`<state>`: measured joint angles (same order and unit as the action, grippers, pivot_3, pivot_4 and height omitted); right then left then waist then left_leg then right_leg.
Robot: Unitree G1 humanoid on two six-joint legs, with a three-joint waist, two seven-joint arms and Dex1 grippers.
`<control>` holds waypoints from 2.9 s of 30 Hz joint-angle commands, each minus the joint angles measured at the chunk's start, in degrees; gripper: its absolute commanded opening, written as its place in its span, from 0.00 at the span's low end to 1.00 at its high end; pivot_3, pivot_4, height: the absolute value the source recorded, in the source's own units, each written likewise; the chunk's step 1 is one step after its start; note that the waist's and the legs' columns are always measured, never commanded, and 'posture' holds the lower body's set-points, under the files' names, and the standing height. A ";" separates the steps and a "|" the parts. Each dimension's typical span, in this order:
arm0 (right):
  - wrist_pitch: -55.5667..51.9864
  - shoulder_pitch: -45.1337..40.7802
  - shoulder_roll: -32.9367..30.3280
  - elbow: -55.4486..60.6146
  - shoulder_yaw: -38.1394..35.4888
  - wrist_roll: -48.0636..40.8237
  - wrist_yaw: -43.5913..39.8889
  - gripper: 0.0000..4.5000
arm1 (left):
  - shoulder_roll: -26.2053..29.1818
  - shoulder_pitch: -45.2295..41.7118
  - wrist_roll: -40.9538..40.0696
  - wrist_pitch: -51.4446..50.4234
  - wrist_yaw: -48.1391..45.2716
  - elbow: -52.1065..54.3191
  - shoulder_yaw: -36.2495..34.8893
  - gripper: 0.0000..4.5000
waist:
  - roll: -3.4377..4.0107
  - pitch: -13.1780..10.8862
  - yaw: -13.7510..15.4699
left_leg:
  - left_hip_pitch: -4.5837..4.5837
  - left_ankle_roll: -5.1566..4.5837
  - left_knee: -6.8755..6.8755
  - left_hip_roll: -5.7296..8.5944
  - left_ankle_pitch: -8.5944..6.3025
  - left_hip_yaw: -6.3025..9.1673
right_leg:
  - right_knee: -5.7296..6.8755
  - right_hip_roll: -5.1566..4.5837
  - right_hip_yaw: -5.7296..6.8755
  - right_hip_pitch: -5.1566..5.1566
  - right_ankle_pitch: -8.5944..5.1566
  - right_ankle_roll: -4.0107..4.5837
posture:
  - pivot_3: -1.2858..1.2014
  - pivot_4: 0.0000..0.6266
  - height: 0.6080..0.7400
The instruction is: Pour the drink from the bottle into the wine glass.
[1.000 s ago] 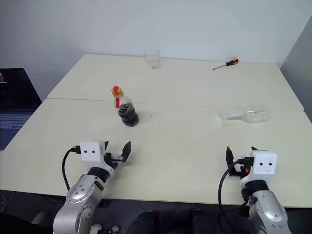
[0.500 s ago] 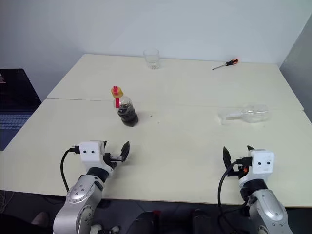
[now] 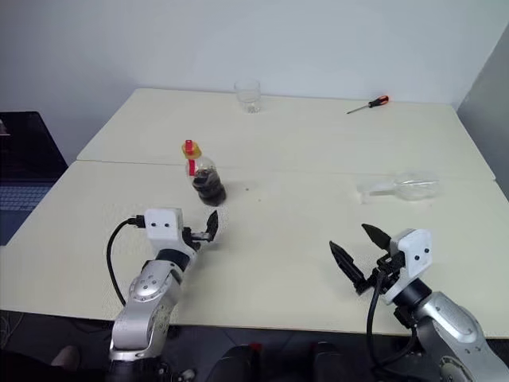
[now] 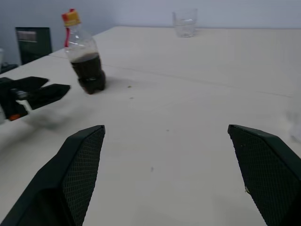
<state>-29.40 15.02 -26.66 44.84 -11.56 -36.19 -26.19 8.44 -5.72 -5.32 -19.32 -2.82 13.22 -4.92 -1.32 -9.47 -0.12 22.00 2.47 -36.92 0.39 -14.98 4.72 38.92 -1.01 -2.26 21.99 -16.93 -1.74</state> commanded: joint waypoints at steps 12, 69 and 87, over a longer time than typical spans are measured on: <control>-0.27 -5.62 -3.51 0.66 0.96 -5.47 -3.30 0.99 | -0.13 -9.95 2.43 9.56 1.62 -12.45 -1.22 1.00 | -0.05 -0.03 0.00 | -0.01 0.00 -0.03 0.04 0.00 -0.04 | 0.01 0.04 0.03 -0.02 0.08 -0.02 | 0.52 0.24 1.00; -1.78 -10.87 -3.13 -0.23 2.46 -5.19 1.13 1.00 | 2.92 -33.65 0.27 33.46 -4.51 -53.97 -3.79 0.41 | -0.15 -0.08 -0.04 | 0.00 0.00 -0.06 0.06 0.01 -0.09 | 0.04 0.14 0.11 0.02 0.28 0.09 | 0.52 0.24 1.00; -1.78 -11.15 -3.13 -0.57 2.53 -5.07 1.30 1.00 | 2.87 -33.11 -0.05 31.76 -5.79 -52.46 -3.65 0.42 | -0.15 -0.08 -0.05 | 0.00 0.00 -0.07 0.07 0.01 -0.10 | 0.05 0.14 0.11 0.02 0.28 0.09 | 0.52 0.24 1.00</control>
<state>-31.86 4.66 -30.03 43.55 -8.84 -40.78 -24.89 11.09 -37.97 -4.78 11.80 -8.25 -41.45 -8.28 -1.47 -9.56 -0.17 22.01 2.47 -36.99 0.46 -14.97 4.62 38.97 -0.86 -2.15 22.01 -16.65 -1.65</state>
